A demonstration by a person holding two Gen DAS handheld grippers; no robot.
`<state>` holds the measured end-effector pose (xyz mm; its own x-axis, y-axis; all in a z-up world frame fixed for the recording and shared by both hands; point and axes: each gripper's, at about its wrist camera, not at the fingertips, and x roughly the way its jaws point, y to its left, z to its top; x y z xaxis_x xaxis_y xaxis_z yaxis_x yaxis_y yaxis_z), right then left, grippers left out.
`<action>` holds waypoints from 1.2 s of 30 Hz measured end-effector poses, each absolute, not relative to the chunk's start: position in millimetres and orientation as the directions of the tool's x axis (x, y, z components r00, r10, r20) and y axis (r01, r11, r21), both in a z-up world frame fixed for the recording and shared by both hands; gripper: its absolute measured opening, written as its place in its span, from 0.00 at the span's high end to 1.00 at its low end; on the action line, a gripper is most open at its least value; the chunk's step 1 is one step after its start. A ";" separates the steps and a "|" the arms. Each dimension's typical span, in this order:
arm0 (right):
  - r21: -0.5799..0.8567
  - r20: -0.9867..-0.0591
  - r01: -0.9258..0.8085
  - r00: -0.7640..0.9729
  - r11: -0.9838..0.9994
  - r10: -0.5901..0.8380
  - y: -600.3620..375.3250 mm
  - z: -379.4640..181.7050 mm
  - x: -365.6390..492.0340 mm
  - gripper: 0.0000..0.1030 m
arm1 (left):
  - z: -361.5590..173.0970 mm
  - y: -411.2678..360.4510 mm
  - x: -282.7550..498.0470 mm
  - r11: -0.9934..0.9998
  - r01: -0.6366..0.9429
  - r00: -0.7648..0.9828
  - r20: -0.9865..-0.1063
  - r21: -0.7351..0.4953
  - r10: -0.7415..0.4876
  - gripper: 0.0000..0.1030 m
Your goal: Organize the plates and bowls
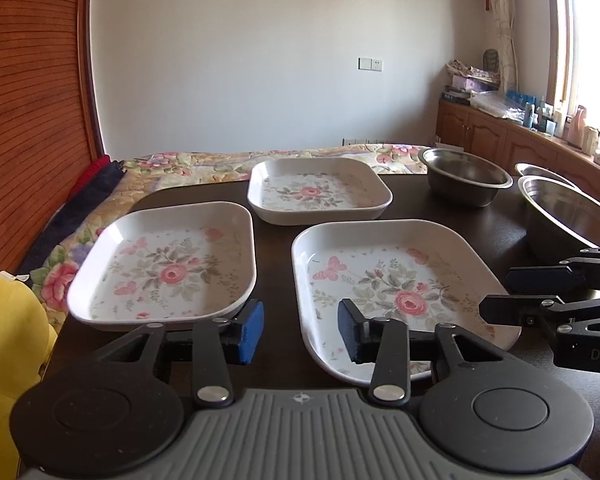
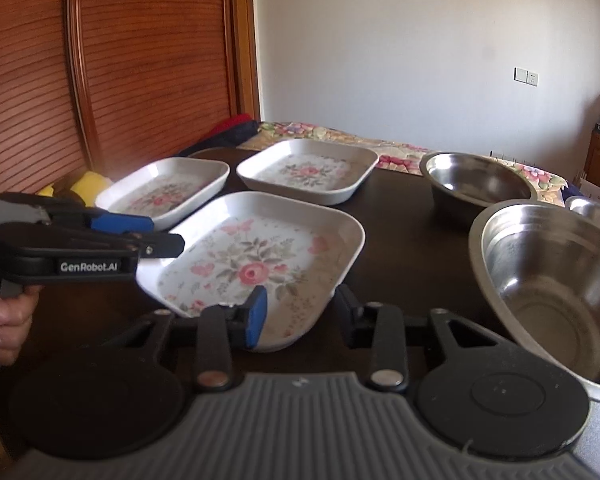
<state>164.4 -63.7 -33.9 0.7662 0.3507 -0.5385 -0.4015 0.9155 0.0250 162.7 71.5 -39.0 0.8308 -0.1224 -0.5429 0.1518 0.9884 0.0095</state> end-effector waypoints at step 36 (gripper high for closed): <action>0.113 -0.561 -0.411 0.725 0.905 0.399 -80.1 -41.7 176.6 0.83 | -38.6 70.4 166.6 0.986 0.163 0.805 -0.575 -0.025 -0.148 0.84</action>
<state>176.6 -80.1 -41.7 0.7252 0.3991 -0.5611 -0.4108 0.9047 0.1126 166.6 70.4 -38.6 0.8050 -0.1477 -0.5746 0.1632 0.9863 -0.0248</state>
